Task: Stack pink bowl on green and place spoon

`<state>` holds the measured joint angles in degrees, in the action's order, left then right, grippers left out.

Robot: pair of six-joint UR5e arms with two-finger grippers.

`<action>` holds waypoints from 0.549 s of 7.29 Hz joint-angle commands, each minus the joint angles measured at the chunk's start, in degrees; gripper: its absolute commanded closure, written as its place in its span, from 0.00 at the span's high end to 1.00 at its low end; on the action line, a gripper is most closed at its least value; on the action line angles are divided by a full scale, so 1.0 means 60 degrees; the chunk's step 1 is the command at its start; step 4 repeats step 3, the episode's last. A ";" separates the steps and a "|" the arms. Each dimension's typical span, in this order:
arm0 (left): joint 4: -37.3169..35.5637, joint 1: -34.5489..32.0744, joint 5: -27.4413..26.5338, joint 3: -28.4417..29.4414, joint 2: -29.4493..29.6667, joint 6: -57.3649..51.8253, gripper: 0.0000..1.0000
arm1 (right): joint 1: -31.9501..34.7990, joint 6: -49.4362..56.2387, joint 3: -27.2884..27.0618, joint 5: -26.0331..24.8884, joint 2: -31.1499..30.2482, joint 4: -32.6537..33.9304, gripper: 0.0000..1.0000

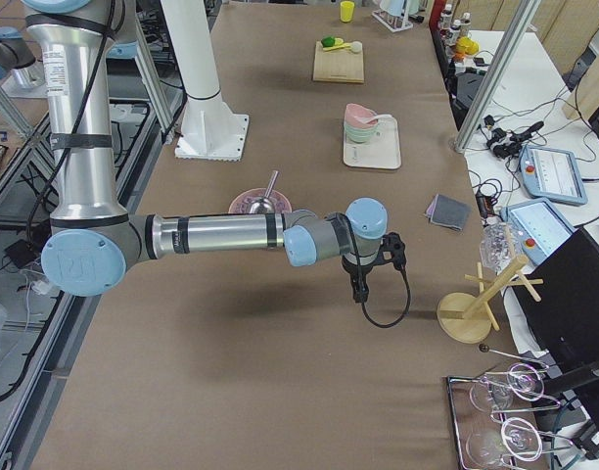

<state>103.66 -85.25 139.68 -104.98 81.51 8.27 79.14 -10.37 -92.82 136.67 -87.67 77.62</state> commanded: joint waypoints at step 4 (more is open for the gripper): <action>-0.0080 -0.0001 0.0026 -0.0096 0.0009 0.0028 0.98 | -0.0079 -0.0073 -0.0014 -0.0014 0.0036 -0.0016 1.00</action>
